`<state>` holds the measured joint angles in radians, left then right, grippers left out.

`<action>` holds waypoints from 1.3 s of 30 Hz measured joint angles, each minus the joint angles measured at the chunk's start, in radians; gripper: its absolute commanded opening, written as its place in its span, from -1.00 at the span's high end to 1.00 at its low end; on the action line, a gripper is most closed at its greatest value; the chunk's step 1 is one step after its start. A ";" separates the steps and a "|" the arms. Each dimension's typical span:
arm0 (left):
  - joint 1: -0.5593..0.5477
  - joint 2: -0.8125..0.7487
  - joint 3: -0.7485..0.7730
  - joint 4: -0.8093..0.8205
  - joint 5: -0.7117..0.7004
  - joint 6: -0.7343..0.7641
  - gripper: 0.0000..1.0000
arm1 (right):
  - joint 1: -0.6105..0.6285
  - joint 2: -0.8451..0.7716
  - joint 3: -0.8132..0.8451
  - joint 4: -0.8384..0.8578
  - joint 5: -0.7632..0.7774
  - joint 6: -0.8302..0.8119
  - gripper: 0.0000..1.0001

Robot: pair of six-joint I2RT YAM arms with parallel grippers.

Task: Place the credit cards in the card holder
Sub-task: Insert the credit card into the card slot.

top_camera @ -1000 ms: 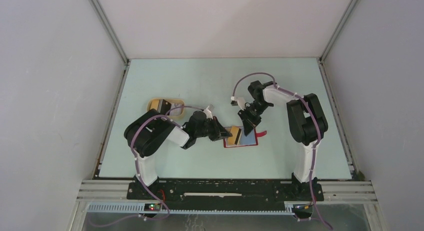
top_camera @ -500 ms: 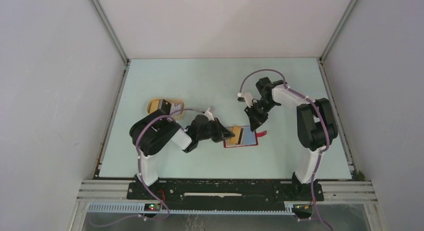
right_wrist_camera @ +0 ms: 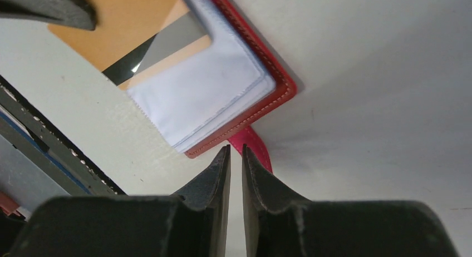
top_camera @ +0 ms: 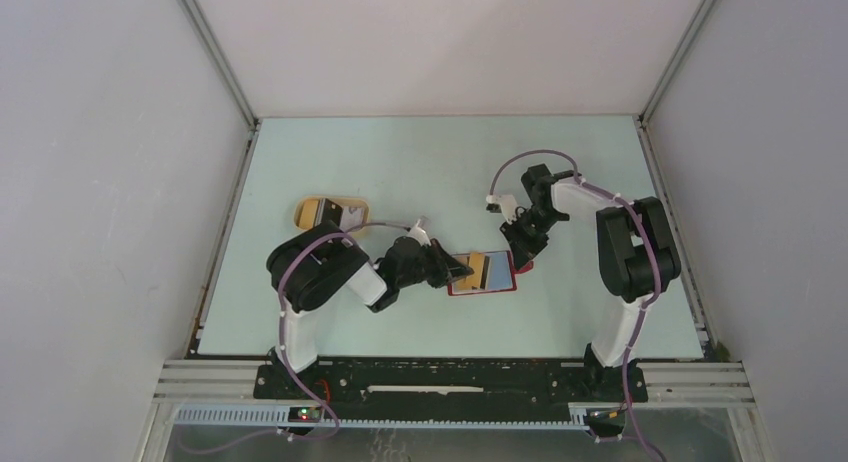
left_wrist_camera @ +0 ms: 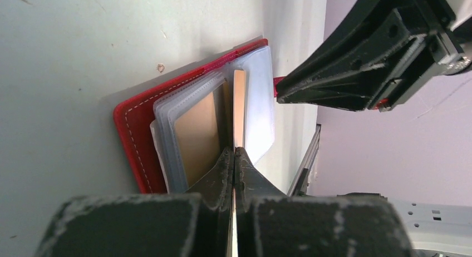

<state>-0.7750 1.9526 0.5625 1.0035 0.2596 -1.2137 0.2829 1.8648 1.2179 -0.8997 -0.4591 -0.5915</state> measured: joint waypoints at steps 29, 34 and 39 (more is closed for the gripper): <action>-0.080 0.037 -0.034 0.117 -0.171 -0.124 0.99 | 0.034 0.028 0.000 0.011 0.033 0.044 0.60; -0.093 0.037 -0.034 0.117 -0.203 -0.149 1.00 | 0.039 0.028 0.000 0.011 0.040 0.044 0.60; -0.107 0.037 -0.034 0.116 -0.237 -0.156 1.00 | 0.042 0.028 0.002 0.010 0.045 0.044 0.59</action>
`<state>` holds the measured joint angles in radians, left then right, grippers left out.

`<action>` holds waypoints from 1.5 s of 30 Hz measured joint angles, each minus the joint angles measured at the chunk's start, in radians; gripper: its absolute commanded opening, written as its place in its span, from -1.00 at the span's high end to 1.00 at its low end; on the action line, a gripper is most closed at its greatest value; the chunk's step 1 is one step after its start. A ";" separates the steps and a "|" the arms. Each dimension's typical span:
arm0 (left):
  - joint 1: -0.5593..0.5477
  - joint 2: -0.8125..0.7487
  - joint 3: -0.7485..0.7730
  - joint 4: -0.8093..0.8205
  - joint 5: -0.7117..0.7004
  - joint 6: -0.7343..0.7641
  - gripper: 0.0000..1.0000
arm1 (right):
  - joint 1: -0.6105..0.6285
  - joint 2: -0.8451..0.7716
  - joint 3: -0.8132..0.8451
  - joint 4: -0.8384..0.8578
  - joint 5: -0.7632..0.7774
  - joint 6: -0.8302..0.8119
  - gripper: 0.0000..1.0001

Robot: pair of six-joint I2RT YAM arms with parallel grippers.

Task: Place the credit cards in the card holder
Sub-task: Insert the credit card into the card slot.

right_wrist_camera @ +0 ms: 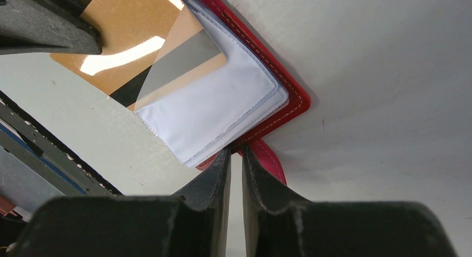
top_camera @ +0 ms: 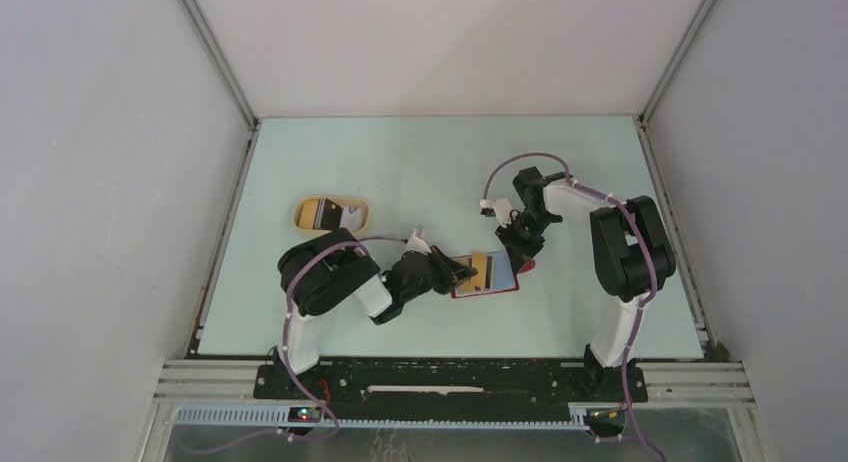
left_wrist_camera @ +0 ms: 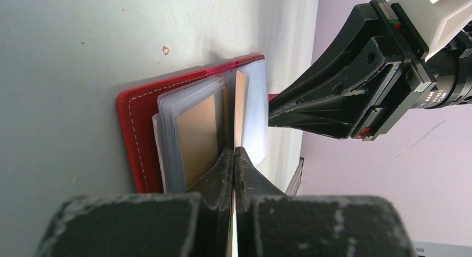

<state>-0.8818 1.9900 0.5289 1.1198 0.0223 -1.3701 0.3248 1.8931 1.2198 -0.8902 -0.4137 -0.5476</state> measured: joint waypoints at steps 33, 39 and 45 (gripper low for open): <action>-0.072 -0.103 0.117 -0.329 -0.152 0.205 1.00 | 0.004 0.000 0.001 -0.024 0.012 0.000 0.60; -0.072 -0.108 0.126 -0.345 -0.163 0.245 1.00 | 0.004 0.000 0.001 -0.026 0.013 0.000 0.60; -0.073 -0.108 0.110 -0.306 -0.154 0.232 1.00 | 0.004 0.000 0.001 -0.026 0.012 0.000 0.60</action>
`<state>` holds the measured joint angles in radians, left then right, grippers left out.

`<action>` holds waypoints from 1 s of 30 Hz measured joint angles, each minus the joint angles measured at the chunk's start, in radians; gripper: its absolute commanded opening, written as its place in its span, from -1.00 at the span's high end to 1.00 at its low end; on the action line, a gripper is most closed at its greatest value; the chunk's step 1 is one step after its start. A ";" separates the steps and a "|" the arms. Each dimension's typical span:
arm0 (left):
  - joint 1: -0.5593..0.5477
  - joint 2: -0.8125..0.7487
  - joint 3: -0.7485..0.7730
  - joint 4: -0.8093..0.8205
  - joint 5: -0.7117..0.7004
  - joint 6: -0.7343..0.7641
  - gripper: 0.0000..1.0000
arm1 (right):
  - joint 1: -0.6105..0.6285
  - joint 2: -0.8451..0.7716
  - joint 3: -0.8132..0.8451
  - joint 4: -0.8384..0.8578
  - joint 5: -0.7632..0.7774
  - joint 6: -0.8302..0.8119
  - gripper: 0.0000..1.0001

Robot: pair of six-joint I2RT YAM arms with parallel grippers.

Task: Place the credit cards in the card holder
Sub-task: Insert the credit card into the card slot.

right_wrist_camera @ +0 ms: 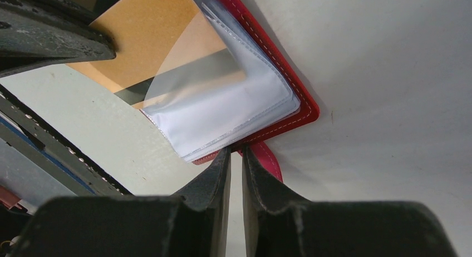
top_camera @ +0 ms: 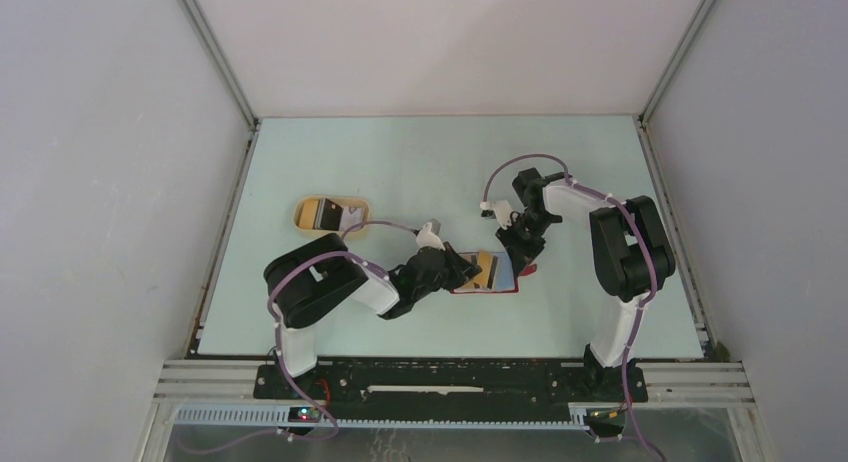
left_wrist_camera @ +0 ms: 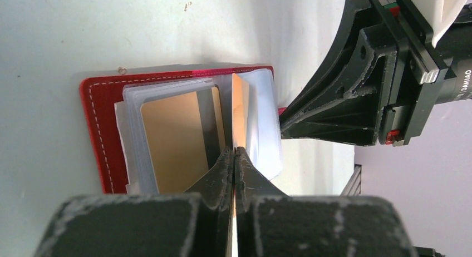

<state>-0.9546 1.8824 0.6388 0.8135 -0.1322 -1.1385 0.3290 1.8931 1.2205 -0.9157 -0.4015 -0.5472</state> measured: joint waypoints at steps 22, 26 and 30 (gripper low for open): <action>0.002 0.008 -0.112 0.163 0.024 -0.113 1.00 | 0.001 0.016 0.000 -0.016 -0.076 0.013 0.61; 0.002 -0.018 -0.143 0.159 0.034 -0.113 1.00 | 0.008 0.019 0.000 -0.019 -0.097 0.018 0.61; 0.002 -0.035 -0.159 0.154 0.040 -0.110 1.00 | 0.014 0.019 0.000 -0.019 -0.106 0.021 0.61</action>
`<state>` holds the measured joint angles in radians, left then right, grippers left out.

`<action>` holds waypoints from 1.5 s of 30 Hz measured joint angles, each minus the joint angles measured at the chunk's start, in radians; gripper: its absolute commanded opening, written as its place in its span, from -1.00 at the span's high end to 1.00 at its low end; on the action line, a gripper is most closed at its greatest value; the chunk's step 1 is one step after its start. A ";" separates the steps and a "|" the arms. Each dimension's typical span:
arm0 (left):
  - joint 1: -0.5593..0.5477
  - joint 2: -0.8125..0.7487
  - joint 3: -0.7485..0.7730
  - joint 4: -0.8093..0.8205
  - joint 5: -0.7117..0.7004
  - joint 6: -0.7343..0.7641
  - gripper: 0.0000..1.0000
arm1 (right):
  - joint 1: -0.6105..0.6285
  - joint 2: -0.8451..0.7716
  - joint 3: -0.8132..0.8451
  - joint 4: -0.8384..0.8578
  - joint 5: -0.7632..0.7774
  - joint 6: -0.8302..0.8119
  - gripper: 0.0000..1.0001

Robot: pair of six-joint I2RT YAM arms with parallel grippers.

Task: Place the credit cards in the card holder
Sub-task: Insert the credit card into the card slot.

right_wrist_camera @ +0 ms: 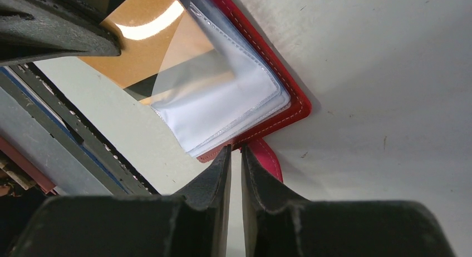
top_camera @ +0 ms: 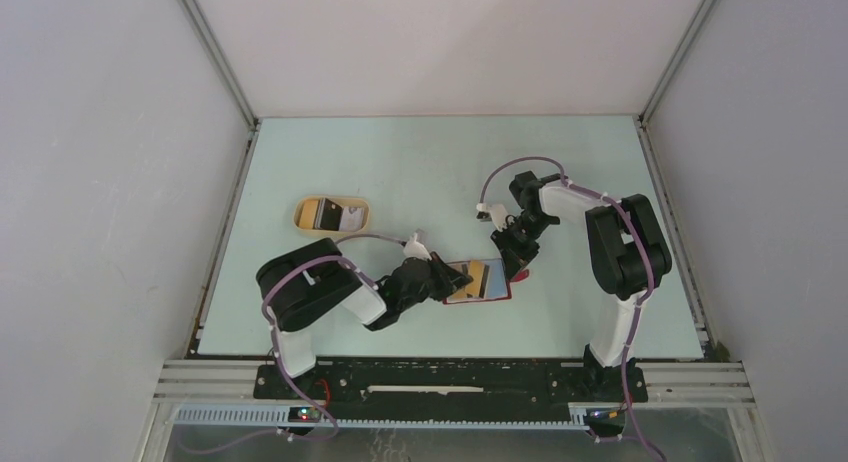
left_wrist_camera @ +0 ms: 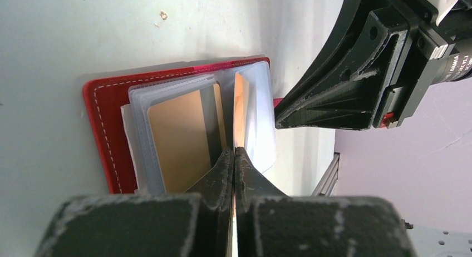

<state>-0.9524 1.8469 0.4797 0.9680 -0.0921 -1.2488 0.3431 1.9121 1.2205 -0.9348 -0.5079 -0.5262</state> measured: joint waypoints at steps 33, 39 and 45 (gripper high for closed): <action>0.003 -0.021 -0.124 0.123 -0.033 -0.080 1.00 | 0.011 0.005 0.000 0.002 -0.018 0.013 0.61; -0.001 -0.002 -0.122 0.141 -0.066 -0.098 1.00 | 0.013 0.005 0.000 0.002 -0.018 0.016 0.61; -0.008 0.015 -0.116 0.158 -0.100 -0.114 1.00 | 0.018 0.011 0.000 0.003 -0.018 0.017 0.61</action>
<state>-0.9604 1.8618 0.3634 1.1259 -0.1925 -1.3624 0.3607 1.9228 1.2205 -0.9318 -0.5262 -0.5095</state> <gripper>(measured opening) 0.006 0.196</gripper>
